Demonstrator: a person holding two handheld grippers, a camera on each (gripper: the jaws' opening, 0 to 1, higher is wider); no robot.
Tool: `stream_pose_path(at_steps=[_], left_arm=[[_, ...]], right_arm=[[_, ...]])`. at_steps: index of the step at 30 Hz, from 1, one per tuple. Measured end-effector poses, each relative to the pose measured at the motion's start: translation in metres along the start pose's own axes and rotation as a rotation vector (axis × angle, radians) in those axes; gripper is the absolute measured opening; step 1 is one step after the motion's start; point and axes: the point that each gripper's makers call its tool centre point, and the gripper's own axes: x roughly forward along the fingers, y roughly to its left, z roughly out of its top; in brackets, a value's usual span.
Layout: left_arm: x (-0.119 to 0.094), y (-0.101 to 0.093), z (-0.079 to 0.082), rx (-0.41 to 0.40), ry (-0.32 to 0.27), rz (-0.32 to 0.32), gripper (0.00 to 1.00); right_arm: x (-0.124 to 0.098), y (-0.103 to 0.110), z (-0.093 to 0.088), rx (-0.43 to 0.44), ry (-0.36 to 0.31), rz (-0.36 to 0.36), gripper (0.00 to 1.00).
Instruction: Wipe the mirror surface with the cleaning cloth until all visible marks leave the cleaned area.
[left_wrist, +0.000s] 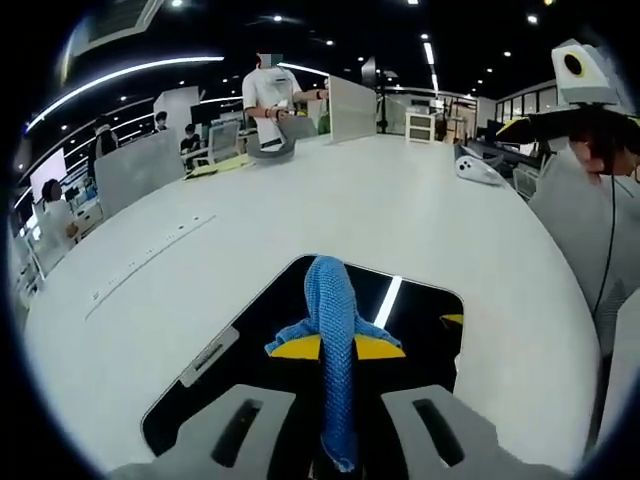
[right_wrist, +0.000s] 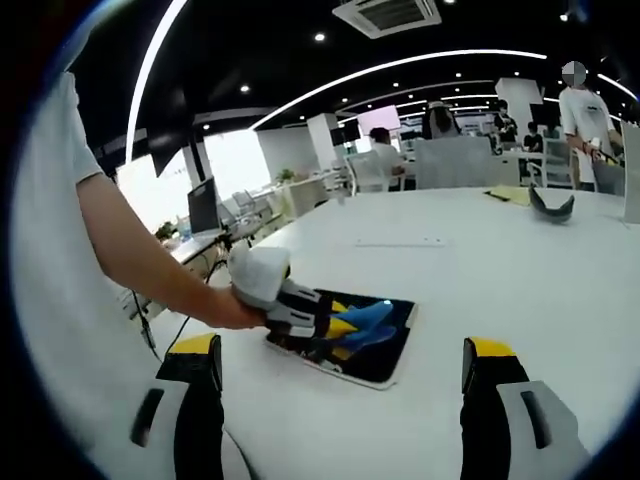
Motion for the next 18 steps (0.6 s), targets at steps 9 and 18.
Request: stream_pose_path(at_steps=[9, 18], left_arm=[[-0.006, -0.007, -0.003, -0.009, -0.007, 0.006, 0.07], [-0.010, -0.012, -0.006, -0.014, -0.006, 0.009, 0.07]], right_arm=[[0.001, 0.003, -0.001, -0.004, 0.003, 0.011, 1.00], [0.000, 0.006, 0.000, -0.007, -0.003, 0.018, 1.00]])
